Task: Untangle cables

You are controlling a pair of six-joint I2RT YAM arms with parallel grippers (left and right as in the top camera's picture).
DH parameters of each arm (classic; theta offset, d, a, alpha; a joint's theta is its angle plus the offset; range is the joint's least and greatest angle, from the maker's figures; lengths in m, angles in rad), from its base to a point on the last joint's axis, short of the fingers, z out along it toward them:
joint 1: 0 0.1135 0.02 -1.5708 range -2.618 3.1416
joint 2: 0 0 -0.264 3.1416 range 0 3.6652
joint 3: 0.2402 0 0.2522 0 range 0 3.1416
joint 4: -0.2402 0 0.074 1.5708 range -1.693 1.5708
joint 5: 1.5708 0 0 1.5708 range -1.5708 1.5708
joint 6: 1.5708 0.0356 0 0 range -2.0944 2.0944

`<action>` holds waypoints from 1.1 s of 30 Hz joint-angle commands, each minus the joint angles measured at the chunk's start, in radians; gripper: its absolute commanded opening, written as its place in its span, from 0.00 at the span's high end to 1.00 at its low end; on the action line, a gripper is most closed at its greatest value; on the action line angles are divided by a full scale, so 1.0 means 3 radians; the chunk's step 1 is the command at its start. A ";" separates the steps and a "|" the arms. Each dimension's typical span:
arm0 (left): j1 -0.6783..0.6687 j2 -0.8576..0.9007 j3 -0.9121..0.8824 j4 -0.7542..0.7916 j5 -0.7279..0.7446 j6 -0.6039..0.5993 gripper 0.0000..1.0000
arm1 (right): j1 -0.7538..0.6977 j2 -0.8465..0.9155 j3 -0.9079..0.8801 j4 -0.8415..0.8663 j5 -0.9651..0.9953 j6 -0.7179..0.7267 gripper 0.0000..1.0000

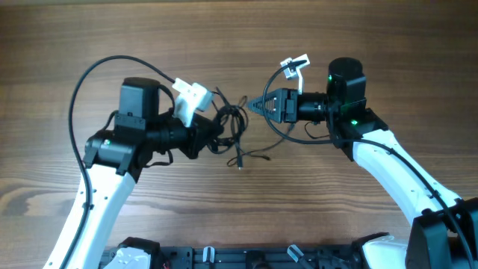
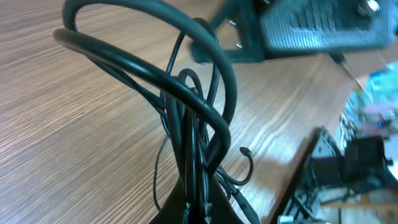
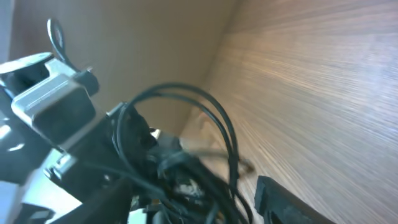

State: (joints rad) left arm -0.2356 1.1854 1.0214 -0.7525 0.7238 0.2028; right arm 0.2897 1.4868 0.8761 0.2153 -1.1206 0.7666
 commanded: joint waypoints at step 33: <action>-0.0289 0.0104 0.0037 0.0060 -0.0144 0.0146 0.96 | 0.0136 0.0041 0.0024 0.0223 -0.0156 -0.0865 0.38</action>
State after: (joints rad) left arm -0.3199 1.2118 1.0214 -0.7403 0.6998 0.2420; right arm 0.3496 1.4876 0.8761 0.3069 -1.2003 0.5476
